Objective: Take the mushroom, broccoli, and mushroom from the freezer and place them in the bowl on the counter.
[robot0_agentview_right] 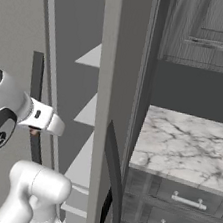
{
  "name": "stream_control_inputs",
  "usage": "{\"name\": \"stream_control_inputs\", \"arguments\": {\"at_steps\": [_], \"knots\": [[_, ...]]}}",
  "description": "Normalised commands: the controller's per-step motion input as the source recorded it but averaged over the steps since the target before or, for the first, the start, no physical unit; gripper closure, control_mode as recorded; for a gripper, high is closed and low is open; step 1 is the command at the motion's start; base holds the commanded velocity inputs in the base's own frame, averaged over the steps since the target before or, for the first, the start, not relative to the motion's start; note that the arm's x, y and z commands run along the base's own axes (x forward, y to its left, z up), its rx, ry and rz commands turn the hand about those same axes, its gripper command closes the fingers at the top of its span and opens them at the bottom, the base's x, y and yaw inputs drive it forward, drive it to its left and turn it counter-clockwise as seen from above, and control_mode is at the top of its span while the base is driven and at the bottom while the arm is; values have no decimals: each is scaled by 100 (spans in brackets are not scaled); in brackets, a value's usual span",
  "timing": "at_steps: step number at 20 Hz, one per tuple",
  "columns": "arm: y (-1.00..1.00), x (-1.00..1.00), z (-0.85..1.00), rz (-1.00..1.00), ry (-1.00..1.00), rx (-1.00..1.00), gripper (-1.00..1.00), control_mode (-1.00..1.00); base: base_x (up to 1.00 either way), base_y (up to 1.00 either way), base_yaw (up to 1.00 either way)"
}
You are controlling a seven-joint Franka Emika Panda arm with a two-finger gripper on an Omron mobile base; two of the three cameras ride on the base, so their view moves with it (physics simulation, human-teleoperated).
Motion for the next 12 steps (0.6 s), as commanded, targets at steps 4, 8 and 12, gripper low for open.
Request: {"name": "stream_control_inputs", "arguments": {"at_steps": [4,8,12], "knots": [[-1,-3,0,1,0,0,100,-100,0,0,0],[2,-3,0,0,0,0,100,-100,0,0,0],[0,-1,0,0,0,0,100,100,-51,0,0]]}}
